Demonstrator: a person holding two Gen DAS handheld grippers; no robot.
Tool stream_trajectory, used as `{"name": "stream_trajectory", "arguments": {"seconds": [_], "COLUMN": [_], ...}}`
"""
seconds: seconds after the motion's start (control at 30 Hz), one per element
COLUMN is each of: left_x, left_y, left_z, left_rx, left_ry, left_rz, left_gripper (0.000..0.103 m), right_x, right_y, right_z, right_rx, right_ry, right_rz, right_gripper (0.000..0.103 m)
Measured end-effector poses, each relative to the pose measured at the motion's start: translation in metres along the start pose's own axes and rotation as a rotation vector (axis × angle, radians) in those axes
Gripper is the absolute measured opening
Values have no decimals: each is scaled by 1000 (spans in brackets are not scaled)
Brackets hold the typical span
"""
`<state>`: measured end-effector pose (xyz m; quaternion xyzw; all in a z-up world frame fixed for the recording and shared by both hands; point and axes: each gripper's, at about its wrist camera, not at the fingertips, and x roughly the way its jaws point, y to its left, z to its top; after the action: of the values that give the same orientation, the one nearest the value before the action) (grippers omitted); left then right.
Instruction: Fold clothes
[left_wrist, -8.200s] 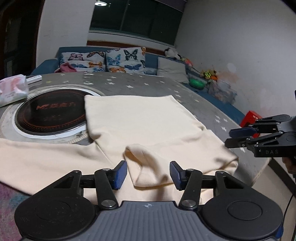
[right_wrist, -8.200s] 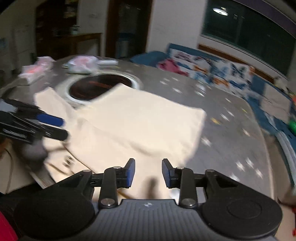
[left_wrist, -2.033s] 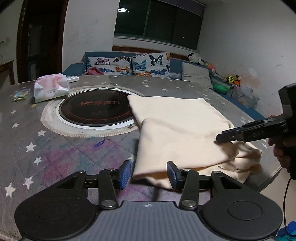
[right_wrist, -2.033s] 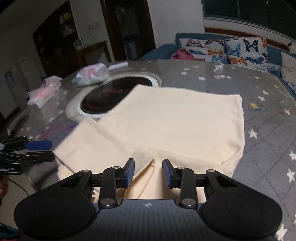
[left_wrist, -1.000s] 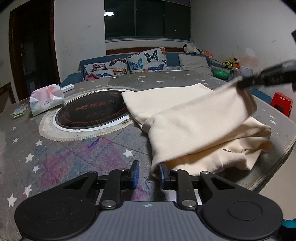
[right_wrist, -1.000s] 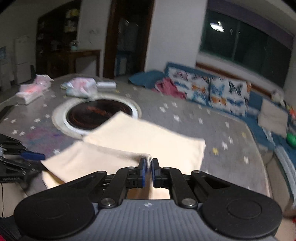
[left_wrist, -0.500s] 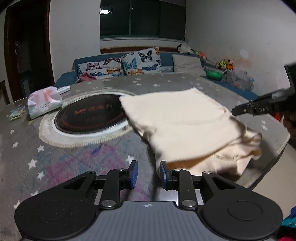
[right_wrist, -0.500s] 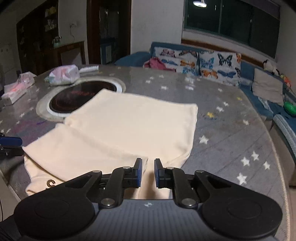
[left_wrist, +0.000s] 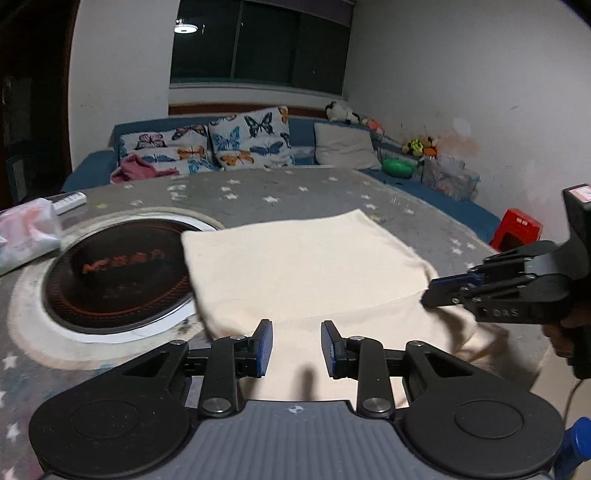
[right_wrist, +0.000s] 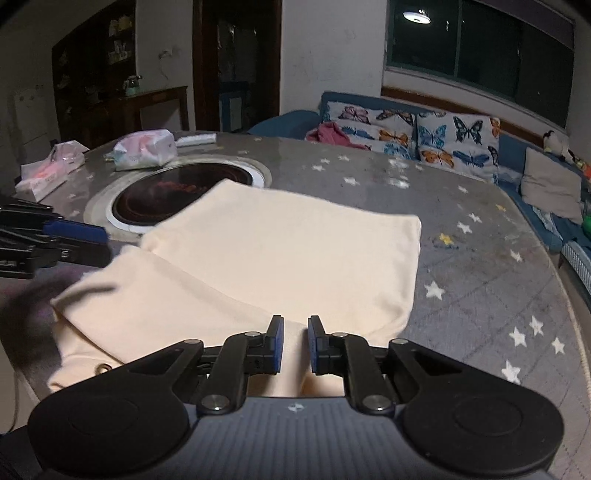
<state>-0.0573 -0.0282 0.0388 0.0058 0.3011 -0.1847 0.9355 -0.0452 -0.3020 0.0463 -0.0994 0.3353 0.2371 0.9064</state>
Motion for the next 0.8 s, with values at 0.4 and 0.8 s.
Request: {"name": "stream_trajectory", "arguments": {"seconds": [0.4, 0.8], "left_x": [13, -15], "left_y": [-4, -31], "left_z": [-9, -27], "left_rx": [57, 150], "left_ry": [30, 34], "left_rz": [12, -79], "left_gripper": [30, 30], "right_x": [-27, -31], "right_y": [7, 15], "right_z": [-3, -27], "right_rx": [-43, -60], "right_ry": [-24, 33], "right_rz": [61, 76], "right_gripper": [12, 12]}}
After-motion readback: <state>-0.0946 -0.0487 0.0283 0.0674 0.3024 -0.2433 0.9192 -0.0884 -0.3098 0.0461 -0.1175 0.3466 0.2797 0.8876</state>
